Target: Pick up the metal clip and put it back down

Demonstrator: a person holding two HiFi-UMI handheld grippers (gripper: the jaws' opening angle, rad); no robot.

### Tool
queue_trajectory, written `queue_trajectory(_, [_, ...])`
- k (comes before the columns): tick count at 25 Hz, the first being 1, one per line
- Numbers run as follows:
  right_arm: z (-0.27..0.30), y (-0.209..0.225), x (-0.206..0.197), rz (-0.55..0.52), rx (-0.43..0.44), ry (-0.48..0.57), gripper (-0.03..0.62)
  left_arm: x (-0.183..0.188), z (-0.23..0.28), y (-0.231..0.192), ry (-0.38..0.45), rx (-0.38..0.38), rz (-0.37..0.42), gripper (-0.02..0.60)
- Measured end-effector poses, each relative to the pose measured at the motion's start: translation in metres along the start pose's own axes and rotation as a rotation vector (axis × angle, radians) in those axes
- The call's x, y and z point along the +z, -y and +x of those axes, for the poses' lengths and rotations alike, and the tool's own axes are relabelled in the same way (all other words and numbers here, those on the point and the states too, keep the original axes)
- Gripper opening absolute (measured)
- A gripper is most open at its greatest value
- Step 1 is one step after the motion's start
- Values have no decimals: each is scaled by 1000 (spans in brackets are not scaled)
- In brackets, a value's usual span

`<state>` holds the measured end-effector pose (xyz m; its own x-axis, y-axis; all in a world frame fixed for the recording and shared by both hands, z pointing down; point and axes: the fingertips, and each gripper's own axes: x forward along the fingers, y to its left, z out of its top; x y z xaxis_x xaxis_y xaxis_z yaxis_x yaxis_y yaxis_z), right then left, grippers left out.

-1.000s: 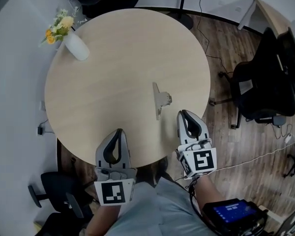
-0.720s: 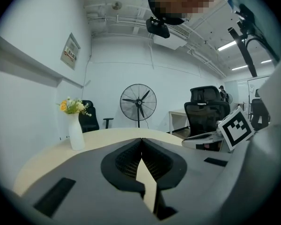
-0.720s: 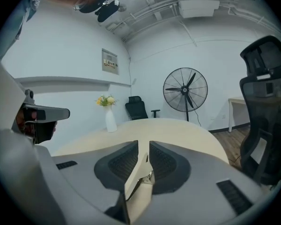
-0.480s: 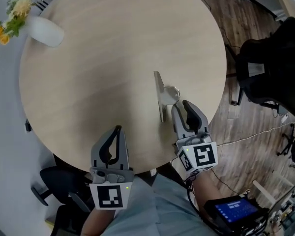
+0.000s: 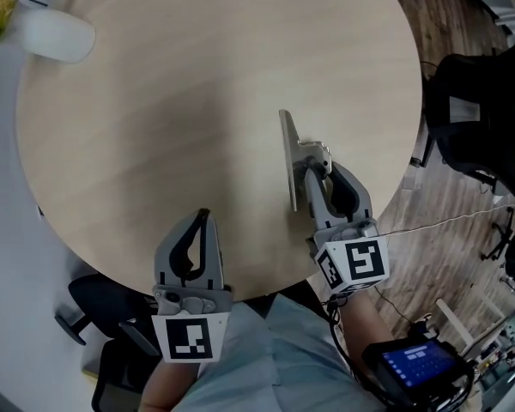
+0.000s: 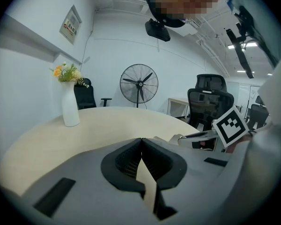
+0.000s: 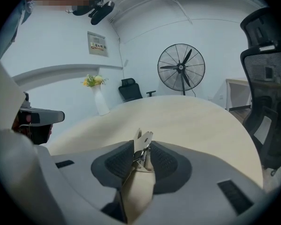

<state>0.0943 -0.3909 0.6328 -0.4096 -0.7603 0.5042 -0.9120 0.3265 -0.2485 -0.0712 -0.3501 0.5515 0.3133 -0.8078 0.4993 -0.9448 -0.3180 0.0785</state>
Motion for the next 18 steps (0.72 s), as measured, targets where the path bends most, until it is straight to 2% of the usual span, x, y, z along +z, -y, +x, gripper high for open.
queue_trajectory(5, [-3, -12, 13, 0, 49, 11, 93, 9, -7, -2, 13, 22, -9, 19])
queue_trajectory(7, [-10, -21, 21, -18, 67, 22, 60, 14, -15, -2, 23, 29, -14, 20])
queue_trajectory(9, [-19, -30, 25, -43, 79, 24, 57, 18, -27, 1, 33, 37, -18, 19])
queue_trajectory(18, [-87, -45, 78, -97, 103, 152, 54, 71, -85, 38, 171, 68, 15, 20])
